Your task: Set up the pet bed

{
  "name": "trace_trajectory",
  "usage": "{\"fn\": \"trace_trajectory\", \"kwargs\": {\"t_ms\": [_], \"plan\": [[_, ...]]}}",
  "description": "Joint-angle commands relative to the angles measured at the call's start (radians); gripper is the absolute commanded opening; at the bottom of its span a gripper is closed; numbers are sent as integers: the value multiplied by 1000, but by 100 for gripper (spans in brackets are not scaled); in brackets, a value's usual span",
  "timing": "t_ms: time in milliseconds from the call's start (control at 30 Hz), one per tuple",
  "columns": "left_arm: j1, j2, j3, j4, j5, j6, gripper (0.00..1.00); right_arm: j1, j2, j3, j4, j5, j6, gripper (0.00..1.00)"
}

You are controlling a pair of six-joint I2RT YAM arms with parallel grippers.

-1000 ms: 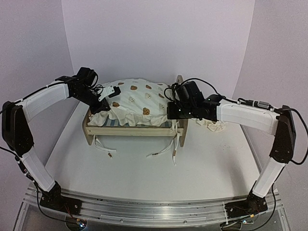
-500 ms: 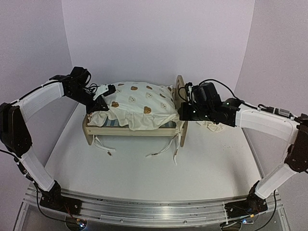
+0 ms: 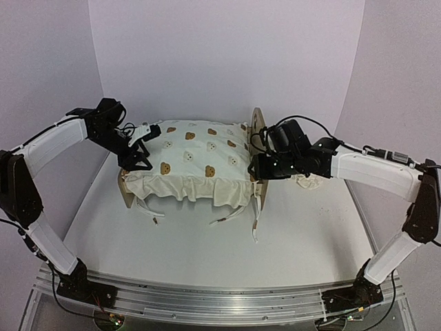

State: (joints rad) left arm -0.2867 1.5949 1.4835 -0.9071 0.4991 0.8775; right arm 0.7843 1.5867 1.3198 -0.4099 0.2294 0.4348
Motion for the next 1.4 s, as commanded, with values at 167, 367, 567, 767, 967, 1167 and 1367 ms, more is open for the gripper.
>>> {"fn": "trace_trajectory", "kwargs": {"t_ms": [167,367,567,767,967,1167,1367], "plan": [[122,-54,88,116,-169,-398,72,27,-32,161,-157,269,-10,79],[317,-11,43,180,-176,-425,68,-25,45,212,-241,327,26,81],[370,21,-119,300,-221,-362,58,-57,102,229,-239,301,15,79],[367,4,-305,423,-142,-293,57,-114,109,199,-238,277,27,78],[311,-44,-377,392,2,-210,56,-162,13,130,-238,309,13,79],[127,-155,-483,382,116,-117,58,-200,-109,68,-247,303,-48,81],[9,-228,-521,397,211,-83,59,-204,-205,68,-257,232,-119,80]]}}
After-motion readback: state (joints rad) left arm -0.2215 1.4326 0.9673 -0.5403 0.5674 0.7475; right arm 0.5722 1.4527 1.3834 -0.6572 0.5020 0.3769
